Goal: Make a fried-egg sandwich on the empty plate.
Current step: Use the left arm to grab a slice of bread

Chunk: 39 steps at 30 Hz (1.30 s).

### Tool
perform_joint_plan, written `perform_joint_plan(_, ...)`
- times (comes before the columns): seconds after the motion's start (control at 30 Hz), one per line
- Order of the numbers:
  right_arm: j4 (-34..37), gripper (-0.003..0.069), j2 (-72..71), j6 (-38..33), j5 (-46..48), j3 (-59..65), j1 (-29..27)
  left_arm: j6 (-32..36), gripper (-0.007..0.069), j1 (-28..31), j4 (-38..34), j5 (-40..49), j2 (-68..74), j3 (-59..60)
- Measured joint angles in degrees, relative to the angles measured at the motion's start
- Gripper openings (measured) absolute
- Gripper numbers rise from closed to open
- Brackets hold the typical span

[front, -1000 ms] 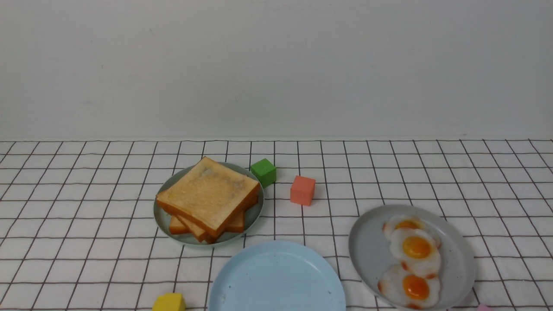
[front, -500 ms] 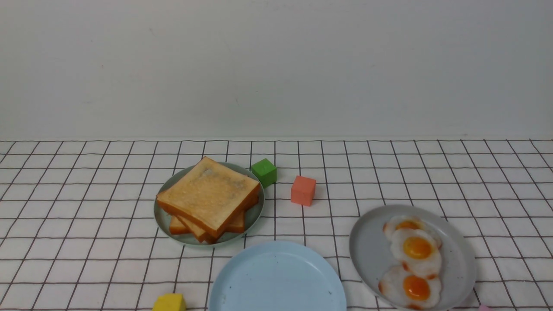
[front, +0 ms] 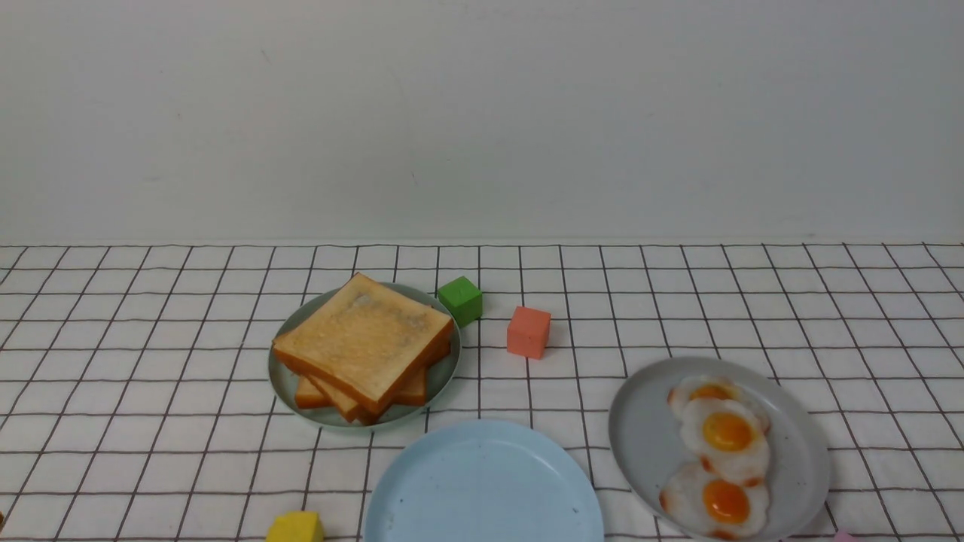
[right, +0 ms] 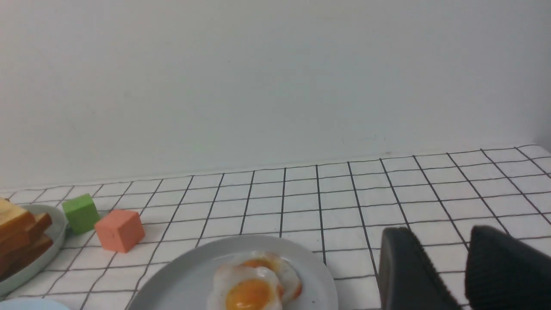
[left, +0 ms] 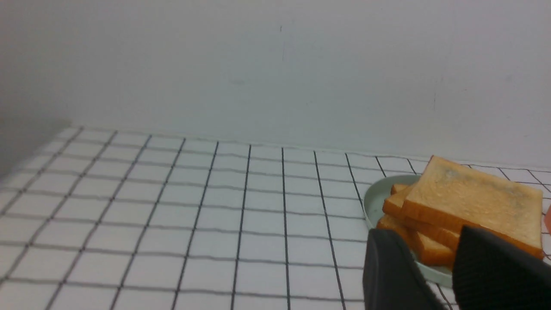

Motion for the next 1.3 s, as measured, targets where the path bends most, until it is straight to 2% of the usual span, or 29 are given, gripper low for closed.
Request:
perform_joint_plan(0.03, 0.1, 0.0241, 0.0, 0.2, -0.3, 0.0, 0.0, 0.0, 0.0238, 0.0, 0.1, -0.7, 0.0, 0.0)
perform_joint_plan(0.17, 3.0, 0.0241, 0.0, 5.8, -14.7, -0.1, 0.0, -5.9, 0.0238, 0.0, -2.0, -16.5, 0.0, 0.0)
perform_joint_plan(0.23, 3.3, 0.0241, 0.1, 7.1, -16.6, -1.5, 0.0, -7.5, 0.0238, 0.0, -4.0, -23.2, 0.0, -0.2)
perform_joint_plan(0.4, 3.1, 0.0241, 4.5, 8.9, -16.3, -11.1, 0.0, -8.6, 0.0238, 0.0, -5.4, -24.3, 1.8, -8.0)
perform_joint_plan(0.43, 3.1, 0.0241, 9.4, 9.5, -13.8, -19.1, 0.0, -9.2, 0.0238, 0.0, -5.4, -21.9, 6.2, -15.8)
perform_joint_plan(0.53, 2.6, 0.0241, 15.3, 9.7, -9.1, -28.3, 0.0, -10.3, 0.0238, 0.0, -5.6, -17.8, 11.8, -24.6)
perform_joint_plan(0.57, 1.6, 0.0241, 20.3, 9.7, -3.8, -35.7, 0.0, -12.6, 0.0238, 0.0, -6.5, -11.8, 16.7, -31.9)
perform_joint_plan(0.6, 1.5, 0.0241, 21.5, 9.7, -2.4, -37.5, 0.0, -12.6, 0.0238, 0.0, -6.6, -11.8, 17.3, -32.8)
perform_joint_plan(0.63, 1.1, 0.0241, 25.0, 9.7, 2.1, -42.6, 0.0, -15.2, 0.0238, 0.0, -7.6, -5.2, 21.6, -38.9)
perform_joint_plan(0.8, 0.4, 0.0241, 37.7, 9.8, 16.7, -55.9, 0.0, -20.2, 0.0238, 0.0, -9.0, 15.1, 35.9, -54.3)
perform_joint_plan(0.93, 0.3, 0.0241, 45.6, 9.2, 21.7, -57.8, 0.0, -20.6, 0.0238, 0.0, -7.5, 23.4, 46.6, -57.2)
perform_joint_plan(1.03, 1.5, 0.0241, 48.7, 9.0, 25.2, -57.6, 0.0, -20.8, 0.0238, 0.0, -7.3, 25.2, 51.2, -57.1)
perform_joint_plan(1.23, 7.7, 0.0241, 56.6, 4.6, 36.8, -56.1, 0.0, -17.5, 0.0238, 0.0, -16.3, 29.3, 65.7, -57.1)
perform_joint_plan(1.3, 13.4, 0.0241, 59.5, -1.6, 41.9, -55.9, 0.0, -10.2, 0.0238, 0.0, -24.3, 29.8, 72.3, -57.1)
